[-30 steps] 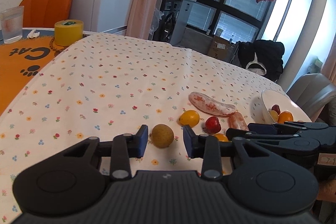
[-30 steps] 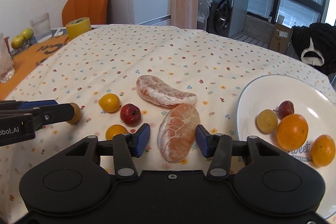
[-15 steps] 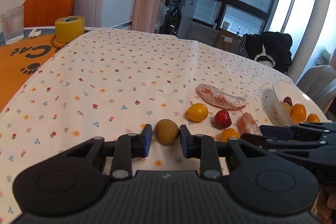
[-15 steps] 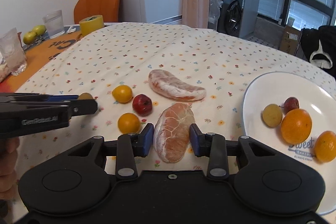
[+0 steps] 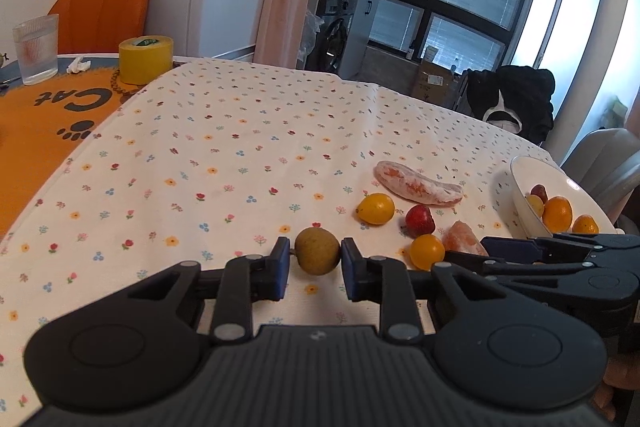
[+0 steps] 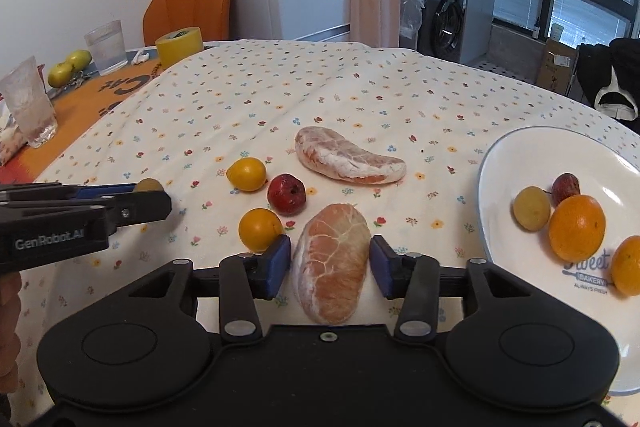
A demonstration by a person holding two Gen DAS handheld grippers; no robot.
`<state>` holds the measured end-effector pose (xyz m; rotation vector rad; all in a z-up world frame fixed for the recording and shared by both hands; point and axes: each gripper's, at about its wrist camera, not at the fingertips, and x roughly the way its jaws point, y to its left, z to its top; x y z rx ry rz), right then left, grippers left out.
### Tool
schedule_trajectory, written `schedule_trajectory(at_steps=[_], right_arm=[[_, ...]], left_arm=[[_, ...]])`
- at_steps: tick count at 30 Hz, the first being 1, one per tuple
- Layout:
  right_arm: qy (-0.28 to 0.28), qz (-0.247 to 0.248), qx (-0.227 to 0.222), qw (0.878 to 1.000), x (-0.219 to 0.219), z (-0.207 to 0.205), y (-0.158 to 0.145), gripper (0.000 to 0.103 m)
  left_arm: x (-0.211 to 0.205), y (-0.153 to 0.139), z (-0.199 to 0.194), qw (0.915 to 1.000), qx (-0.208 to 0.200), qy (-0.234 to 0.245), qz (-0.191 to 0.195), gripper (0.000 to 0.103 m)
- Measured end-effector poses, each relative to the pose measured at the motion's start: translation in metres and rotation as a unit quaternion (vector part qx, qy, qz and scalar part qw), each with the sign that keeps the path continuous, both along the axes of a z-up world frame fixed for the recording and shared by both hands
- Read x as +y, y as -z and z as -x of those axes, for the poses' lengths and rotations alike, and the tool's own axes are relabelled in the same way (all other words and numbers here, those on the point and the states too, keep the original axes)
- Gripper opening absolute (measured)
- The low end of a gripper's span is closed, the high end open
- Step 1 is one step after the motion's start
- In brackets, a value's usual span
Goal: Organize fruits
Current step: 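Grasp the peeled pink pomelo with the right tool while the left tool grasps the brown round fruit, then carry the pomelo and brown fruit in both tools over the white plate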
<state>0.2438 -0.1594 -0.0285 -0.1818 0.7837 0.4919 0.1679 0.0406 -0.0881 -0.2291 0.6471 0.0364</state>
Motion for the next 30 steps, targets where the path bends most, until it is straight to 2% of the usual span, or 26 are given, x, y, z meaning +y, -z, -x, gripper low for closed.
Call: schedule_trajectory(at_steps=[1,3,6,10,15,30], right_arm=[[0.0,0.0,-0.001,1.0,0.0,0.0,0.0,0.047],[0.0,0.01,-0.009,1.0,0.001,0.001,0.001,0.039],[-0.004,0.005,-0.006,1.0,-0.001,0.003,-0.001,0.036],[-0.003,-0.019,0.005,1.0,-0.006,0.004,-0.004,0.035],[0.0,-0.036,-0.002,0.999,-0.014,0.009,-0.012,0.034],[0.013,-0.062,-0.042,0.997,-0.043,0.022,-0.043,0.034]], left_arm=[[0.001,-0.001,0.001,1.0,-0.001,-0.001,0.0,0.025],[0.003,-0.002,0.003,1.0,-0.003,-0.003,0.002,0.025],[0.003,-0.003,0.006,1.0,-0.006,-0.002,0.005,0.025],[0.0,-0.008,0.009,0.9999,-0.011,0.004,0.005,0.025],[-0.006,-0.015,0.014,0.9997,-0.021,0.009,0.002,0.025],[-0.041,-0.04,0.023,0.998,-0.047,0.039,-0.013,0.025]])
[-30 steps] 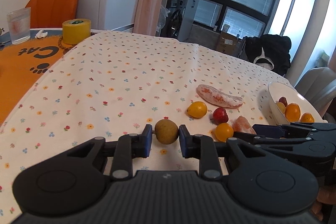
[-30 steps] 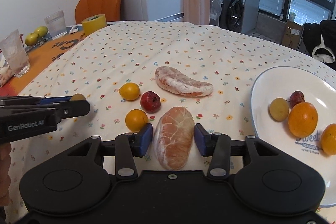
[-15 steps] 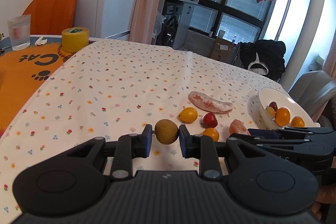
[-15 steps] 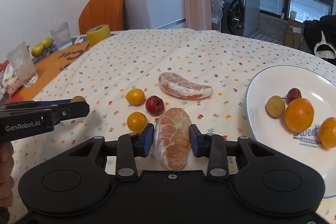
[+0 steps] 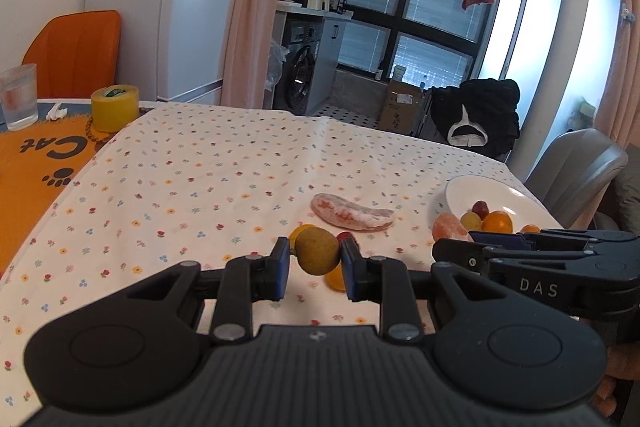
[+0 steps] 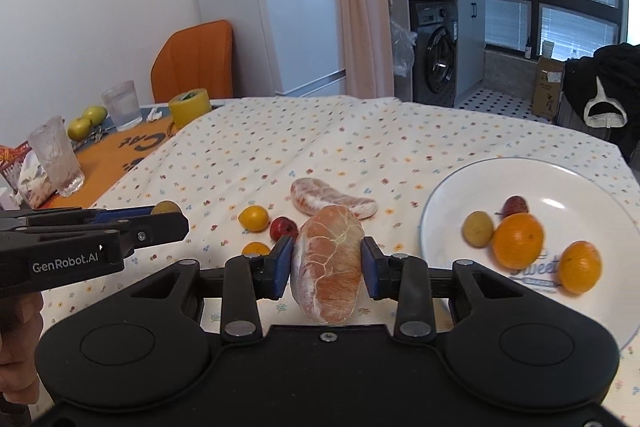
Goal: Organize fruits
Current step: 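Carry the pomelo and brown fruit in both tools over the white plate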
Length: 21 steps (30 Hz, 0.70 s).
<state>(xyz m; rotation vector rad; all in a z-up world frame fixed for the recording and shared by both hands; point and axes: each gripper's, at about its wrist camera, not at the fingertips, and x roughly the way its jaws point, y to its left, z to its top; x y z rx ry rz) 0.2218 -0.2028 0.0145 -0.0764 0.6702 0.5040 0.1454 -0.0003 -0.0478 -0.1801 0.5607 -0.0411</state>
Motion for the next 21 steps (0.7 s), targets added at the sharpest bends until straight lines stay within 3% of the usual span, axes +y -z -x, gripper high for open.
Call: schedule_trajectory(at_steps=[21], right_arm=[[0.04,-0.014,-0.021,0.999,-0.055,0.006,-0.013,0.034]], left_arm=[[-0.045,-0.017,-0.001,0.9991,-0.017,0.038,-0.01,0.025]])
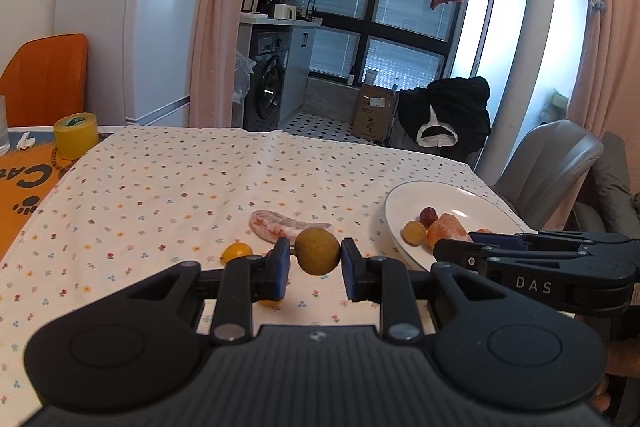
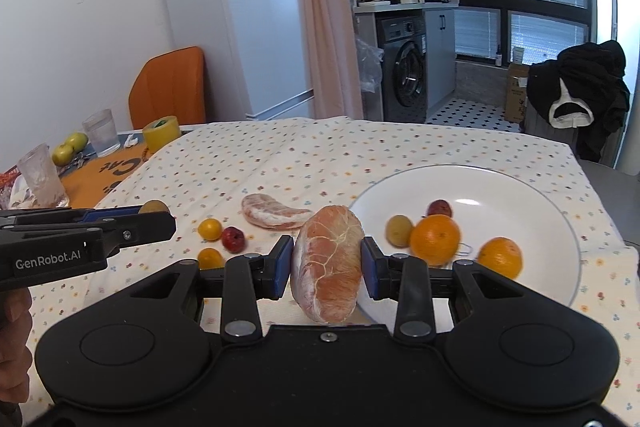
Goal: Organize fruits
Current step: 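Carry the pomelo and brown fruit in both tools over the white plate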
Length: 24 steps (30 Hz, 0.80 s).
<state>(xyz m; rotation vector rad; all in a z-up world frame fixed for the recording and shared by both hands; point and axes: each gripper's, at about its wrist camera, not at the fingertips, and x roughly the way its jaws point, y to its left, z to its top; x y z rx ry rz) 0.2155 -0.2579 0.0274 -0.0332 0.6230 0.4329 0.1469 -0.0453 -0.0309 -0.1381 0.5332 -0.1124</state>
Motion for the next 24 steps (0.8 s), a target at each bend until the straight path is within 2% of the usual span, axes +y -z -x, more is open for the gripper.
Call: schedule_trajectory(at_steps=[24], right_arm=[[0.068,-0.018,-0.002,0.997,-0.075,-0.012,0.009,0.034]], left_arm=[[-0.06,0.007,-0.025,0.999,0.005,0.044,-0.013,0.025]])
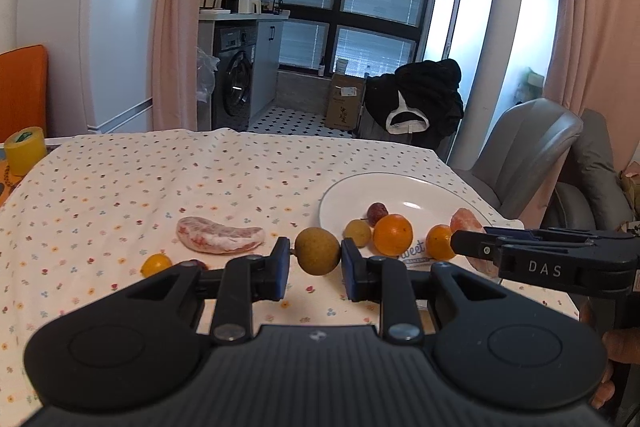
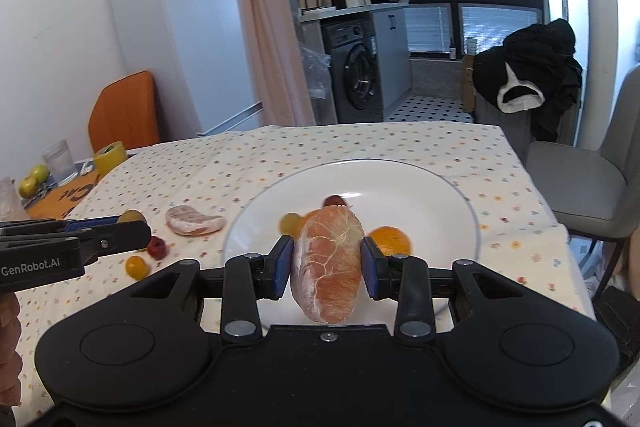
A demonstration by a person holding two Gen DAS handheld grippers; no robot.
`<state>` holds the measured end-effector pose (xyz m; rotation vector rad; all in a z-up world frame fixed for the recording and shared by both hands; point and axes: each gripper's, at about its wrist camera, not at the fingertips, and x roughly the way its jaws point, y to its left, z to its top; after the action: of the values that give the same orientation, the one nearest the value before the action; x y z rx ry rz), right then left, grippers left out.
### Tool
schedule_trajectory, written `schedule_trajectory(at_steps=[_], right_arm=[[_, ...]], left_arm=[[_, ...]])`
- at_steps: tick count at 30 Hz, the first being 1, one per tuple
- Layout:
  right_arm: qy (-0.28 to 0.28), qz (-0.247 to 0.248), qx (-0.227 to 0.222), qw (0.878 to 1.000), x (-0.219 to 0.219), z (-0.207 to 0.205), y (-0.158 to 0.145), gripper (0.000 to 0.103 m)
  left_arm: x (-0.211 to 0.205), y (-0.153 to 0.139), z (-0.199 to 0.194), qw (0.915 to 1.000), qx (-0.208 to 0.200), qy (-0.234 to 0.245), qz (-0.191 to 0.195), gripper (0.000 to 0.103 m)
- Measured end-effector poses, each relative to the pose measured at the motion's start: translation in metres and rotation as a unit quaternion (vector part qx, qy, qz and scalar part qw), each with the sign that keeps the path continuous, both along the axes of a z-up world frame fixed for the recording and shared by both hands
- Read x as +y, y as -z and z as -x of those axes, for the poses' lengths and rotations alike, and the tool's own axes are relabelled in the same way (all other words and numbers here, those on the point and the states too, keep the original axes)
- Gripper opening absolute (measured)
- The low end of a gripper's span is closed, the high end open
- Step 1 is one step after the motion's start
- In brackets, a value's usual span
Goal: Organize fruits
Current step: 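Carry the pomelo and brown fruit in both tools over the white plate, then open both tools to drop the pomelo and brown fruit onto the plate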
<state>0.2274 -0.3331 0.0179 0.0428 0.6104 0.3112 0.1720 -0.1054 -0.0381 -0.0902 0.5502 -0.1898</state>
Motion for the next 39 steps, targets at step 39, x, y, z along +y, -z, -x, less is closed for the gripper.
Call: schedule_trajectory(at_steps=[39], right_arm=[[0.046,-0.017,0.011,0.999,-0.048,-0.019,0.021,0.051]], left_arm=[[-0.05,0.019,-0.038,0.9984,0.034,0.044,-0.002,0.03]])
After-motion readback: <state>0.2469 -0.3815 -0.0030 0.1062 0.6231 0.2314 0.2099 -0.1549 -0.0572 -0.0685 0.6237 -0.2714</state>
